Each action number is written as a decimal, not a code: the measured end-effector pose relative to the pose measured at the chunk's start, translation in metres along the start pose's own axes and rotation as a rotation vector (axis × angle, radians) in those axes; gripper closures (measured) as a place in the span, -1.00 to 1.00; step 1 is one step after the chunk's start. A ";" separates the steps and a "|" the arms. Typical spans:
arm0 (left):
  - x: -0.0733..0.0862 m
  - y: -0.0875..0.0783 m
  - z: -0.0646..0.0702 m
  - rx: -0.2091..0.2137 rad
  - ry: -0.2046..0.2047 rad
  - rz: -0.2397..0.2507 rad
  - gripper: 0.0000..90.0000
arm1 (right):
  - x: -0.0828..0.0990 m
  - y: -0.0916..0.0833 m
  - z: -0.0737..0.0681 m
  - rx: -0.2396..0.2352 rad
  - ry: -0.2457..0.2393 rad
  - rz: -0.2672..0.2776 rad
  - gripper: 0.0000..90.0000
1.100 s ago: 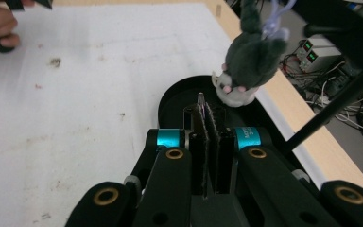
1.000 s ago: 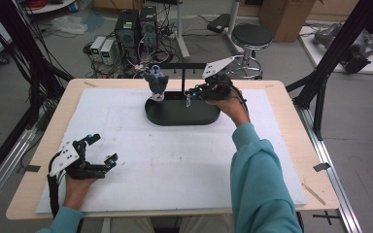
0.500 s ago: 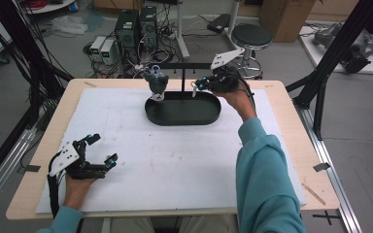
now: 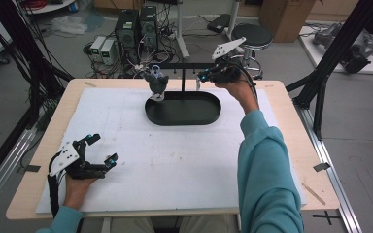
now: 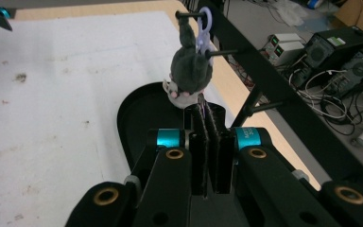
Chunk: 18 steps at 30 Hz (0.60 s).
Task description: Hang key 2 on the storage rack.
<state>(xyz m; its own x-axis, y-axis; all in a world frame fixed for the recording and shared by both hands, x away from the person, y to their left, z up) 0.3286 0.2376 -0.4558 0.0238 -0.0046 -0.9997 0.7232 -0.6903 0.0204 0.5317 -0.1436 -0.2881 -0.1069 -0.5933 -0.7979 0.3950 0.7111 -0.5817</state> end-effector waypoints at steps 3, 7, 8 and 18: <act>0.000 0.000 0.000 0.000 0.001 -0.001 -0.96 | -0.003 -0.001 0.004 0.002 -0.001 -0.028 0.97; 0.000 0.000 0.000 0.000 -0.002 0.000 -0.96 | -0.010 -0.001 0.008 0.000 -0.013 -0.035 0.97; 0.000 0.000 0.000 0.000 -0.002 0.000 -0.96 | -0.012 0.000 0.009 -0.006 -0.013 -0.040 0.97; 0.000 0.000 0.000 0.000 0.000 0.000 -0.96 | -0.020 0.007 0.015 -0.039 0.000 -0.087 0.97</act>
<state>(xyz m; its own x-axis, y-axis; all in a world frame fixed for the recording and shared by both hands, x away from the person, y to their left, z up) 0.3285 0.2376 -0.4558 0.0237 -0.0050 -0.9997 0.7232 -0.6903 0.0206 0.5505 -0.1325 -0.2738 -0.1391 -0.6533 -0.7442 0.3487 0.6711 -0.6542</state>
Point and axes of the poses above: each handheld gripper's, and its own axes: y roughly forward along the jaws, x roughly out of its underside, z roughly to its right, the point moved 5 cm from there along y, roughly forward along the jaws, and after that the axes turned 1 degree about -z, right-handed, at the moved point
